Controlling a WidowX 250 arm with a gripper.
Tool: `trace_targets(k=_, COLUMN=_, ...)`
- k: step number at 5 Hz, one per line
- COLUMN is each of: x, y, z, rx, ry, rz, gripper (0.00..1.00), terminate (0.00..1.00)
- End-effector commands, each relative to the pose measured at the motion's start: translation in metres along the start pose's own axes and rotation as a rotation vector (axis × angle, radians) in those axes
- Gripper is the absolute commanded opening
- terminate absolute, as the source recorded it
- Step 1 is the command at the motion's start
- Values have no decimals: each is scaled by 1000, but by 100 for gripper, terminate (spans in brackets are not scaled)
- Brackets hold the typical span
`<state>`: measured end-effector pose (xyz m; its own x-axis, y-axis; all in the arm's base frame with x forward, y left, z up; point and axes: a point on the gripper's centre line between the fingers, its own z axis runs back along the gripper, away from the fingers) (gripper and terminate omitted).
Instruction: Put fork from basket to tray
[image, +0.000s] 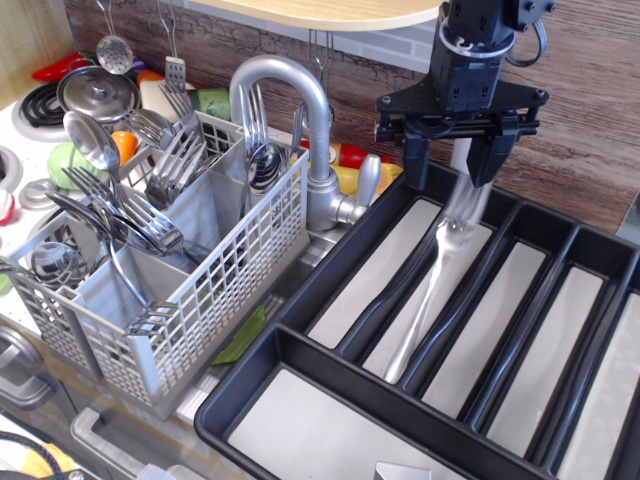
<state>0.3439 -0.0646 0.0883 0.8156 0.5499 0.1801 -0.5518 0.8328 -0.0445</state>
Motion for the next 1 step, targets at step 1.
trace_targets(k=1, x=3, y=-3, z=13, rx=-30, ry=-32, rz=-1, gripper=100, terminate=100)
